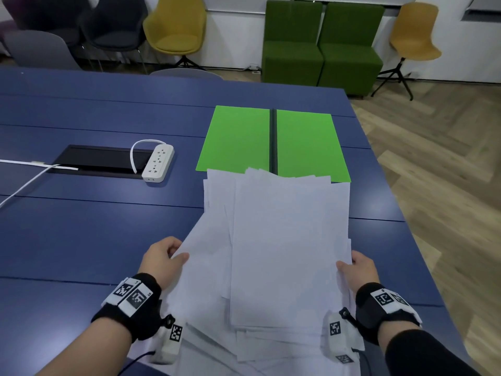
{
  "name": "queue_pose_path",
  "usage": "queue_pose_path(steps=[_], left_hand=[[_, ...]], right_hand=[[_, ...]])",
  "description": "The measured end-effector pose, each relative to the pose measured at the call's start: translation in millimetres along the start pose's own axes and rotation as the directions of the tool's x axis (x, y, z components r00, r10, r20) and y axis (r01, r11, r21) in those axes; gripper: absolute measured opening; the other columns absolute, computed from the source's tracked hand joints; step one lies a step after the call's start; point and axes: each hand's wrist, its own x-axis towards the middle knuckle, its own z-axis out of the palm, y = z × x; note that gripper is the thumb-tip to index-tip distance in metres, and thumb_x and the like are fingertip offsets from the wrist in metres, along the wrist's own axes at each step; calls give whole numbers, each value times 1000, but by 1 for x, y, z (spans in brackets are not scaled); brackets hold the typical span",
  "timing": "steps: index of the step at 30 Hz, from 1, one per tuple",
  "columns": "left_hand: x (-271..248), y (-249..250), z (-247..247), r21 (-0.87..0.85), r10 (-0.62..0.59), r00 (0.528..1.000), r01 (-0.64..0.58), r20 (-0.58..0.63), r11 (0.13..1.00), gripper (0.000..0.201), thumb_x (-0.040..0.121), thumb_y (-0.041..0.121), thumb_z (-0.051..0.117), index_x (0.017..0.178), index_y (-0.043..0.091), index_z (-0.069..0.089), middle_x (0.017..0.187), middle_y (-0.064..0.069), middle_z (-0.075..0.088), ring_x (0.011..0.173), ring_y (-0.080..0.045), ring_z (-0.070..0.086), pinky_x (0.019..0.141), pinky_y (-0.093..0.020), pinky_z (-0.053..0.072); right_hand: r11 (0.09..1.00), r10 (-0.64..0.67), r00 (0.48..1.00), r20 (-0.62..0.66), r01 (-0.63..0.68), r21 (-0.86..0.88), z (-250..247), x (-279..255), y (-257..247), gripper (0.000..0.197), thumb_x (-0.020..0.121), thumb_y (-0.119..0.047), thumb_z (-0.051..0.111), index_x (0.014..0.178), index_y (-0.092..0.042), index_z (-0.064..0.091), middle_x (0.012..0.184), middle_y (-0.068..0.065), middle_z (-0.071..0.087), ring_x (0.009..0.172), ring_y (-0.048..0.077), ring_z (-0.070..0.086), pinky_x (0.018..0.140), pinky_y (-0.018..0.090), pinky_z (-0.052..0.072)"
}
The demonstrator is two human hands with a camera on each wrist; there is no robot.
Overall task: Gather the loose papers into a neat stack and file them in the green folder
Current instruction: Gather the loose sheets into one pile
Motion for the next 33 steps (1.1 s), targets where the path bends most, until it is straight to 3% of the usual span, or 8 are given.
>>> queue_pose_path(steps=[7, 12, 17, 22, 27, 33], left_hand=[[19, -5, -31, 23, -21, 991, 24, -134, 999, 3, 85, 7, 61, 83, 8, 60, 83, -11, 67, 80, -33, 61, 74, -34, 42], [29, 10, -52, 92, -30, 987, 45, -158, 995, 7, 92, 15, 50, 86, 17, 54, 85, -6, 64, 85, -32, 59, 77, -38, 44], [45, 45, -98, 306, 165, 970, -104, -179, 946, 13, 93, 19, 49, 83, 27, 49, 80, -4, 63, 81, -31, 59, 78, -42, 48], [61, 92, -136, 411, 371, 927, -316, -61, 855, 17, 90, 8, 52, 82, 23, 55, 80, -14, 65, 82, -35, 62, 80, -40, 47], [74, 147, -148, 580, 481, 876, -405, 25, 707, 10, 90, 13, 48, 90, 19, 56, 94, -14, 64, 91, -37, 59, 83, -48, 50], [70, 226, -158, 616, 561, 827, -459, 32, 640, 17, 84, 7, 45, 90, 17, 56, 96, -12, 62, 95, -36, 57, 86, -51, 49]], right_hand=[[1000, 9, 1000, -13, -9, -26, -10, 1, 0, 13, 82, 0, 55, 85, -9, 64, 88, 12, 67, 85, 33, 61, 77, 35, 47], [999, 18, 1000, 0, -18, -32, -11, 2, -1, 14, 83, 1, 55, 86, -9, 64, 88, 12, 66, 84, 31, 60, 75, 32, 45], [998, 13, 1000, 16, -12, -54, -12, 3, -3, 15, 82, 0, 55, 83, -12, 64, 87, 11, 67, 83, 31, 61, 74, 32, 46], [998, 12, 999, 30, -10, -65, -13, 2, -5, 15, 85, -1, 54, 85, -13, 63, 89, 11, 67, 86, 32, 62, 76, 34, 48], [995, 25, 999, 47, -20, -94, -13, 6, -6, 14, 84, -1, 54, 89, -10, 64, 91, 12, 67, 89, 34, 63, 81, 38, 50], [994, 35, 997, 68, -28, -105, -13, 6, -9, 17, 84, 1, 52, 90, -11, 62, 92, 11, 66, 90, 32, 62, 80, 34, 48]])
